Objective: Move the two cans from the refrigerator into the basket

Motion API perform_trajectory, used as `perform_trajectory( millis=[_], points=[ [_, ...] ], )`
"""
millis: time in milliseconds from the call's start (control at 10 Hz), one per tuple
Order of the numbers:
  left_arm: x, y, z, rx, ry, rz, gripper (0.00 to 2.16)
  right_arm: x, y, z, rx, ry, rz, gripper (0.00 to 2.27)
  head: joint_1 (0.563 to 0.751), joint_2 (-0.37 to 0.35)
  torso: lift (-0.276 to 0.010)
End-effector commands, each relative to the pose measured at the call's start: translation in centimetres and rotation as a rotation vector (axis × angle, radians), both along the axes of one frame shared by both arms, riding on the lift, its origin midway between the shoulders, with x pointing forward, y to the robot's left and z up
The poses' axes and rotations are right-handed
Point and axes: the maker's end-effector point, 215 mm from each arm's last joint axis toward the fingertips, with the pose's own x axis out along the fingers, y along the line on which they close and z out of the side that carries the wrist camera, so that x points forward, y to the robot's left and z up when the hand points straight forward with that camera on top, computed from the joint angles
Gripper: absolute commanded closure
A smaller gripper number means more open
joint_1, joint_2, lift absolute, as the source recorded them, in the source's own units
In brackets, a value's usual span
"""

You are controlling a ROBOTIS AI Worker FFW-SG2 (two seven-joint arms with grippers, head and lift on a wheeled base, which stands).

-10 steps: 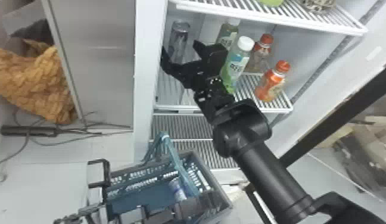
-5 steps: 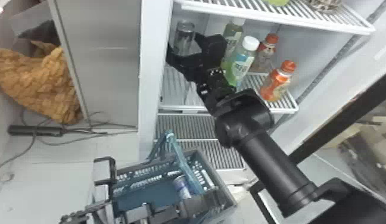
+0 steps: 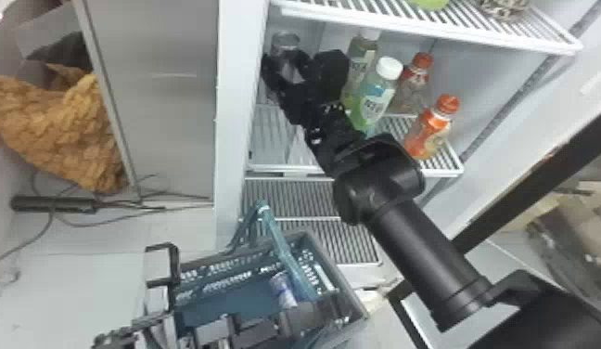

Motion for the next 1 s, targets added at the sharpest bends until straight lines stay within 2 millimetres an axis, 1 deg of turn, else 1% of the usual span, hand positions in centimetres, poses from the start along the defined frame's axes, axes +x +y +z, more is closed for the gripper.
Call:
perform_trajectory(
  millis=[0, 100, 300, 500, 600, 800, 900],
  points=[
    [0.0, 0.0, 0.1, -0.002, 0.0, 0.001, 1.2, -0.1, 0.4, 0.3, 0.014, -0.002, 0.006, 0.88, 0.695, -0.249, -0.276],
    [-0.1, 0.0, 0.0, -0.004, 0.004, 0.001, 1.2, -0.2, 0.6, 1.2, 0.023, -0.024, 0.012, 0.88, 0.695, -0.247, -0.276],
    [-0.2, 0.2, -0.2, -0.001, 0.009, 0.001, 1.2, -1.0, 1.3, 2.0, 0.046, -0.038, 0.027, 0.88, 0.695, -0.241, -0.276],
    [-0.3, 0.5, -0.5, -0.002, 0.021, 0.01, 1.2, -2.0, 1.5, 1.7, 0.055, -0.03, 0.033, 0.88, 0.695, -0.234, -0.276],
    [-0.4, 0.6, -0.6, 0.0, 0.025, 0.013, 1.2, -2.7, 1.7, 1.9, 0.062, -0.022, 0.041, 0.88, 0.695, -0.233, -0.276],
    [-0.5, 0.7, -0.8, 0.0, 0.029, 0.014, 1.2, -4.5, 1.7, 3.9, 0.077, -0.055, 0.052, 0.88, 0.695, -0.23, -0.276],
    [-0.4, 0.8, -0.8, 0.001, 0.028, 0.016, 1.2, -5.7, 2.2, 4.4, 0.086, -0.06, 0.073, 0.88, 0.695, -0.232, -0.276]
  ],
)
